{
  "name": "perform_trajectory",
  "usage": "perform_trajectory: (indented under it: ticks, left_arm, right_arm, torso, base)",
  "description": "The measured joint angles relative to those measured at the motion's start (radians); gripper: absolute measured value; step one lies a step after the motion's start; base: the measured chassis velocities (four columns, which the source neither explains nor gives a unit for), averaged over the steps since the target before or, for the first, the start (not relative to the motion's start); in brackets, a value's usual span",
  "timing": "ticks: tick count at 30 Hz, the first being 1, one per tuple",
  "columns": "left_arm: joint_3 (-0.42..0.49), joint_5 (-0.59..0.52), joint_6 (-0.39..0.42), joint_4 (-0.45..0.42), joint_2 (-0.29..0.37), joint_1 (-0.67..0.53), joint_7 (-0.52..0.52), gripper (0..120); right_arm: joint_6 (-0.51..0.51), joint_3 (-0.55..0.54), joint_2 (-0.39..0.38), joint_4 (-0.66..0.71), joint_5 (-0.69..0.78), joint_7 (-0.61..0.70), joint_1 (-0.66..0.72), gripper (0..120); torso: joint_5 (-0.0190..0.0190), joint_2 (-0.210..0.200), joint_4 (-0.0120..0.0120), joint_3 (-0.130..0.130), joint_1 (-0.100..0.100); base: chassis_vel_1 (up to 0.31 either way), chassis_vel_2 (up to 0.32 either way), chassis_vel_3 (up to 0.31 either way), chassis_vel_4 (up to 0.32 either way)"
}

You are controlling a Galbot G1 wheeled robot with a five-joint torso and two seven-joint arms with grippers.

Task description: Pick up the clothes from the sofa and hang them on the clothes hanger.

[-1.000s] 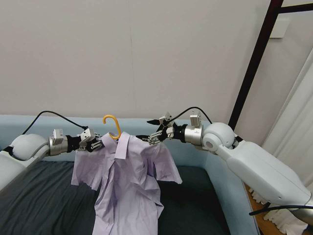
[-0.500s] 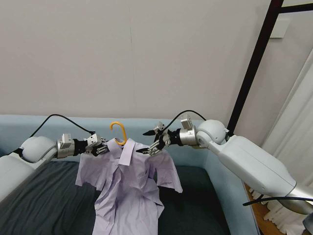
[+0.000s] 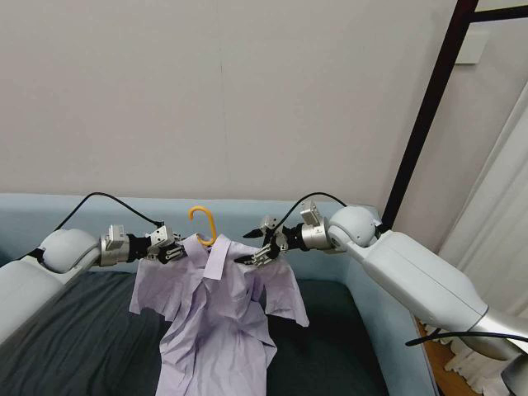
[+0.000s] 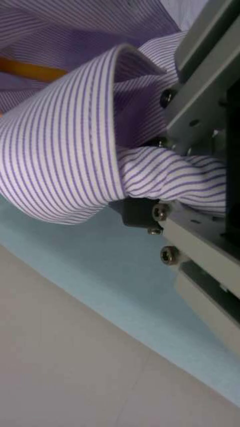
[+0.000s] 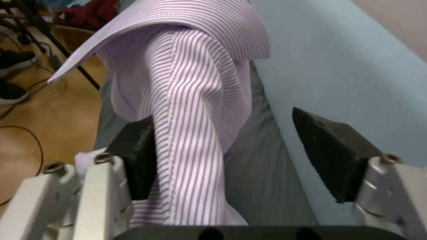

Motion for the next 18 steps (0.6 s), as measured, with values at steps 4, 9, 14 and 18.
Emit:
perform_trajectory:
  ticks: [4, 9, 14, 18]
  left_arm:
    - [0.01, 0.017, 0.0, 0.01, -0.01, -0.017, 0.007, 1]
    - [0.016, 0.018, 0.0, 0.013, -0.014, -0.025, 0.009, 1]
    - [0.021, 0.018, 0.0, 0.017, -0.017, -0.035, 0.022, 1]
    - [0.021, 0.018, -0.002, 0.02, -0.02, -0.036, 0.028, 1]
  right_arm:
    - [0.0, 0.003, -0.001, -0.005, -0.007, -0.04, -0.004, 50]
    - [0.0, 0.003, 0.004, -0.013, -0.018, -0.07, -0.004, 32]
    - [0.0, 0.005, 0.01, -0.02, -0.035, -0.086, -0.006, 12]
    - [-0.001, 0.007, 0.012, -0.023, -0.038, -0.091, -0.007, 4]
  torso:
    - [0.0, 0.0, -0.0001, 0.0, 0.0]
    - [0.0, 0.0, 0.0, 0.0, 0.0]
    - [0.0, 0.0, -0.0001, 0.0, 0.0]
    - [0.0, 0.0, 0.0, 0.0, 0.0]
  base:
    - [0.0, 0.0, 0.0, 0.0]
    - [0.0, 0.0, 0.0, 0.0]
    - [0.0, 0.0, 0.0, 0.0]
    - [0.0, 0.0, 0.0, 0.0]
